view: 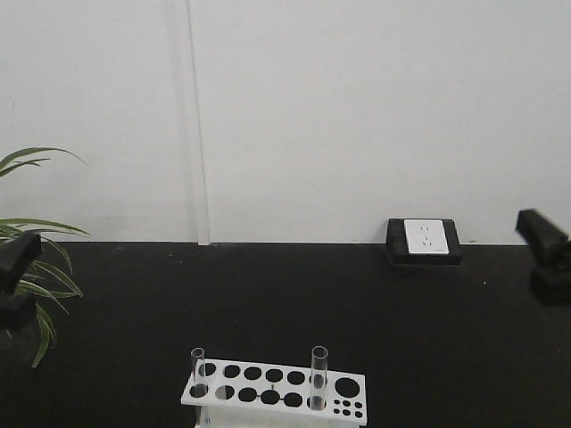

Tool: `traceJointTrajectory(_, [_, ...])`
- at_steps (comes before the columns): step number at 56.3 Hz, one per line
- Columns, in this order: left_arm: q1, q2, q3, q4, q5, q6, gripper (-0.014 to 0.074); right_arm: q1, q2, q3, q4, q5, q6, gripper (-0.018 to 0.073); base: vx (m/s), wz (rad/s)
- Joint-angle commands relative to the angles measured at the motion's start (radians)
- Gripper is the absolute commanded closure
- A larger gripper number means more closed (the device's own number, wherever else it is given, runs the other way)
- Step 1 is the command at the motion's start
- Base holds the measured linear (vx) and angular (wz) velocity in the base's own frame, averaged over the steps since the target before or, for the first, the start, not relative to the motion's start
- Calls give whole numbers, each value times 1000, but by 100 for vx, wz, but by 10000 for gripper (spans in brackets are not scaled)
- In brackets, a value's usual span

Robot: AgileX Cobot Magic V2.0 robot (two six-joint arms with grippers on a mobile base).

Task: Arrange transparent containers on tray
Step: 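Lower both grippers onto the two clear tubes in the rack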

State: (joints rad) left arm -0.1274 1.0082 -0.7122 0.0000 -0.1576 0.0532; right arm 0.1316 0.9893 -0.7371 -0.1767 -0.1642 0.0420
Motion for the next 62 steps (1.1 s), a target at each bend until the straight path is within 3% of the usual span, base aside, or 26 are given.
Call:
traceJointTrajectory(1, [-17, -13, 61, 0, -148, -5, 122, 62, -12, 54, -19, -172, -8, -27, 0, 0])
traceJointTrajectory(13, [-101, -13, 235, 0, -290, -8, 153, 184, 3, 249, -19, -412, -8, -27, 0, 0])
traceJointTrajectory(25, [-190, 62, 300, 0, -387, -11, 157, 218, 97, 287, -19, -533, -8, -27, 0, 0])
traceJointTrajectory(39, [-232, 307, 297, 10, -625, -138, 157, 218, 262, 285, -18, -794, 14, -27, 0, 0])
traceJointTrajectory(52, [-232, 475, 185, 159, -675, -168, 157, 217, 302, 285, -16, -820, 13, -27, 0, 0])
traceJointTrajectory(62, [-232, 558, 95, 161, -686, -233, 157, 217, 302, 285, -16, -818, 13, -26, 0, 0])
